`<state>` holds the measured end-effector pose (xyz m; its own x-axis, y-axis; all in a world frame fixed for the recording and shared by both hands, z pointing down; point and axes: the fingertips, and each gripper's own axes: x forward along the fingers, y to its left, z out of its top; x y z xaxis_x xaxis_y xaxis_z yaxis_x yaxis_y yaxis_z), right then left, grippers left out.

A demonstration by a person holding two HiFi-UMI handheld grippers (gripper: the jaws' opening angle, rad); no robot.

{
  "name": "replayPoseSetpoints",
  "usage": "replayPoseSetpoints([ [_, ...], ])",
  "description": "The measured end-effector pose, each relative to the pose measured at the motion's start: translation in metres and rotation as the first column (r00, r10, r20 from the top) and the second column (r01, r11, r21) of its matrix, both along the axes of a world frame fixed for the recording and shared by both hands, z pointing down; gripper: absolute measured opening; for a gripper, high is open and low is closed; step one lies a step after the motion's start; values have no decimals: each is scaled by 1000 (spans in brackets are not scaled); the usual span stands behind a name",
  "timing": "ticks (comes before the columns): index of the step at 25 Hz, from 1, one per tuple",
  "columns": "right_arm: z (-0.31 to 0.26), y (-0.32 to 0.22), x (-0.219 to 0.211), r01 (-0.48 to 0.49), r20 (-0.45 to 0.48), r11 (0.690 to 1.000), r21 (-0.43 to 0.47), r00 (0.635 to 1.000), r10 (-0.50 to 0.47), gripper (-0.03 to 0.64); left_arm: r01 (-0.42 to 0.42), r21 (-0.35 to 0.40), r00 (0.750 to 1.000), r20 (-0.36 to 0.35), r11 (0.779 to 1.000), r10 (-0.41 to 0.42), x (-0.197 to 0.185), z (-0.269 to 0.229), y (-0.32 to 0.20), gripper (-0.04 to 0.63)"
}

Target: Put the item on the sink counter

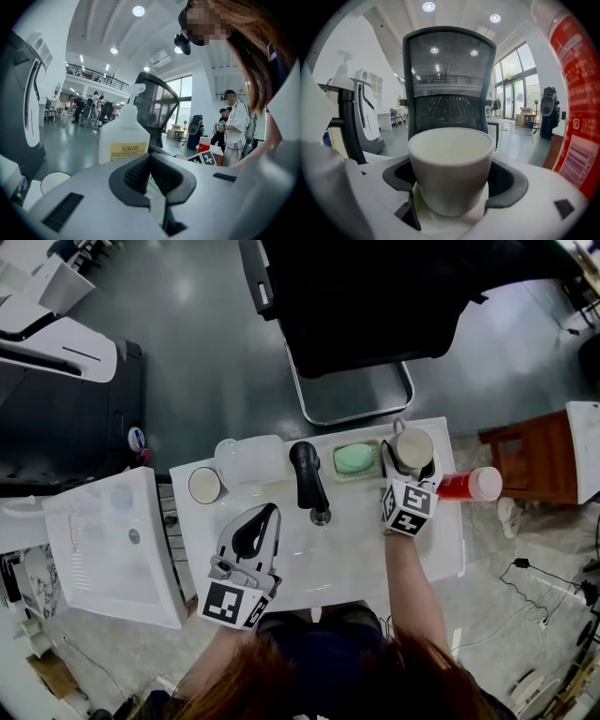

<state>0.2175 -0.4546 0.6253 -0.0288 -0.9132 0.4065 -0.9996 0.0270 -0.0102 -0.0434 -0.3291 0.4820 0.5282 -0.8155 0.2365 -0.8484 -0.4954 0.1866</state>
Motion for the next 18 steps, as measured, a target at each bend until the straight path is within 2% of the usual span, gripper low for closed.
replayPoseSetpoints([
  [7, -4, 4, -2, 8, 10, 1000, -3, 1000, -8, 474, -10, 13, 1000, -6, 1000, 11, 0, -6, 1, 21],
  [11, -18, 8, -2, 6, 15, 999, 37, 1000, -6, 476, -13, 25, 1000, -9, 1000, 13, -2, -9, 6, 21],
  [15, -39, 10, -3, 5, 59, 996, 89, 998, -11, 474, -15, 36, 1000, -13, 999, 16, -5, -15, 10, 21],
  [18, -59, 11, -5, 18, 39, 992, 122, 999, -23, 471, -17, 47, 1000, -20, 999, 18, -7, -20, 12, 21],
])
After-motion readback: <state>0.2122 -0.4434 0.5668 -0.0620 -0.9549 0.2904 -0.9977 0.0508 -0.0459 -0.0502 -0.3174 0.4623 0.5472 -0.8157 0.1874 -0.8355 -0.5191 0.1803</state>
